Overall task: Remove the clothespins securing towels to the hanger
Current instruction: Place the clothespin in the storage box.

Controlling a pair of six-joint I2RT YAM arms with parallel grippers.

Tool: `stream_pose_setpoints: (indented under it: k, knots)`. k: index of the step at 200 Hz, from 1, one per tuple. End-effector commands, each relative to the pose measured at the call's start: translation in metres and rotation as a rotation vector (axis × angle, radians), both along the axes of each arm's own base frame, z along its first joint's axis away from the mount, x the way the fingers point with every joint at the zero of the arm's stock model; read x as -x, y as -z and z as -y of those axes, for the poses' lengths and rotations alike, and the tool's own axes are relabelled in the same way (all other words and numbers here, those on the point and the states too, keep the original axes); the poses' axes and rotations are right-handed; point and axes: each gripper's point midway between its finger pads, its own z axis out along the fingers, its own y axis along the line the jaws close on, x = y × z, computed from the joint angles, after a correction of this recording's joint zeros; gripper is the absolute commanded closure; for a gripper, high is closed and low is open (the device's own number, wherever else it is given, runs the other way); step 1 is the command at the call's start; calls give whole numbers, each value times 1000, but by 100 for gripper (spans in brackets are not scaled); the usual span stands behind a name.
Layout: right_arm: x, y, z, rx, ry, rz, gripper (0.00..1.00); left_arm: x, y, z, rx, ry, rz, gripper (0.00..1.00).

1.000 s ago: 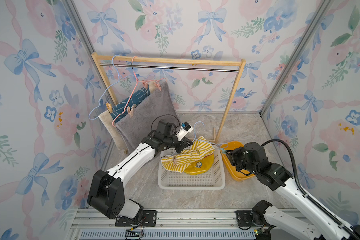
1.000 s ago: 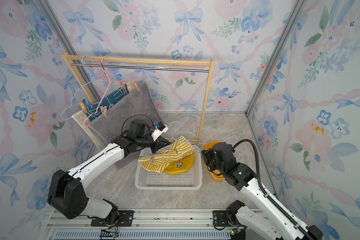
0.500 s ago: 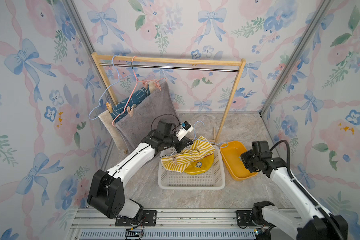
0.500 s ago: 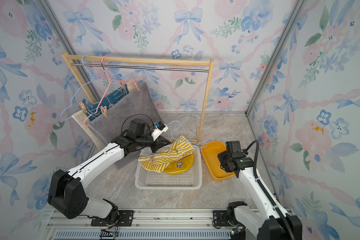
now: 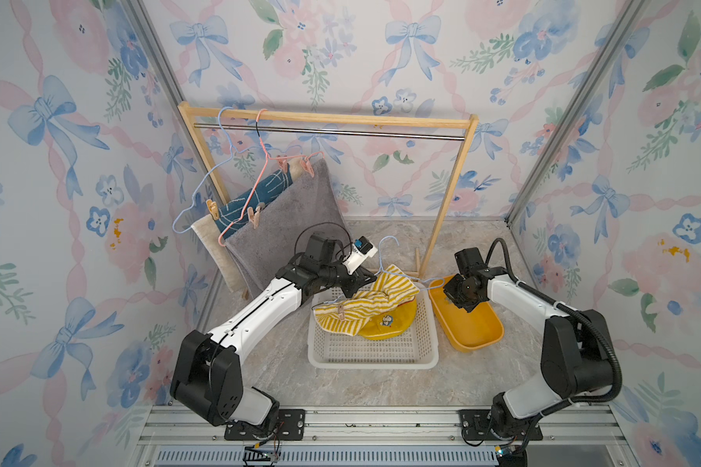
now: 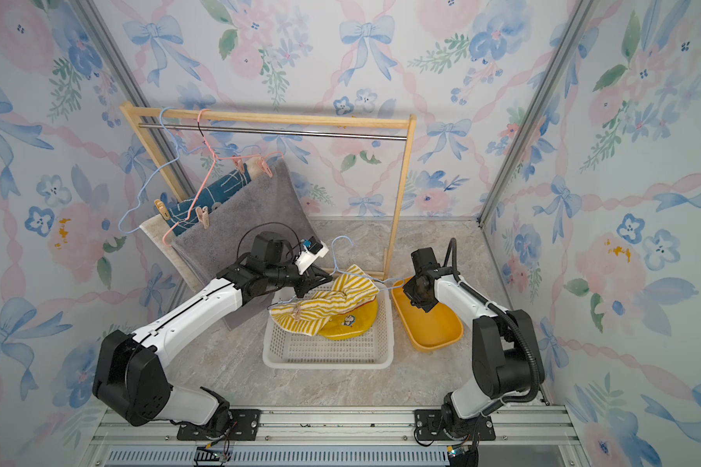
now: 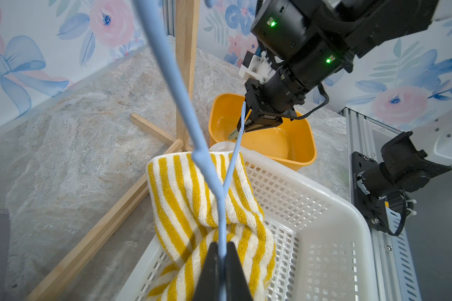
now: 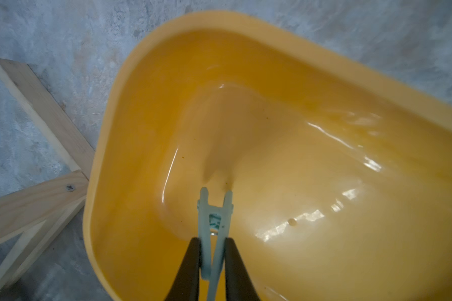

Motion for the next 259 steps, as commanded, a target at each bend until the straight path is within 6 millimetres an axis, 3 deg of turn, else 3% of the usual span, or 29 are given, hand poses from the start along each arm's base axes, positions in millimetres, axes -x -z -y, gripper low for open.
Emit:
stream_pose_setpoints:
  k: [1, 56, 95, 110, 136, 154, 182, 199, 222, 259]
  knots:
    - [4, 13, 0, 43, -78, -79, 78, 2, -20, 2, 31, 7, 38, 100]
    - [1, 24, -4, 51, -161, -138, 62, 3, -21, 1, 30, 1, 42, 100]
    - [3, 8, -10, 29, -216, -102, 29, 2, -22, 0, 28, -4, 45, 100]
    - [10, 0, -7, 39, -232, -96, 25, 3, -23, 0, 28, -4, 48, 100]
    - [26, -43, 12, 94, -215, 33, 22, 3, -24, -1, 29, -7, 54, 100]
    - [34, -90, 23, 118, -210, 206, 20, 2, -23, -1, 26, -10, 54, 100]
    - [46, -177, 12, 207, -341, 542, 12, 0, -19, 1, 22, -12, 41, 100]
    - [60, -201, 8, 300, -403, 612, 8, -2, -16, 1, 19, -12, 31, 100]
    - [71, -191, 10, 357, -456, 561, 8, -3, -15, 1, 16, -16, 27, 100]
    - [72, -164, 40, 421, -373, 450, 7, -8, -16, -1, 24, -27, 19, 100]
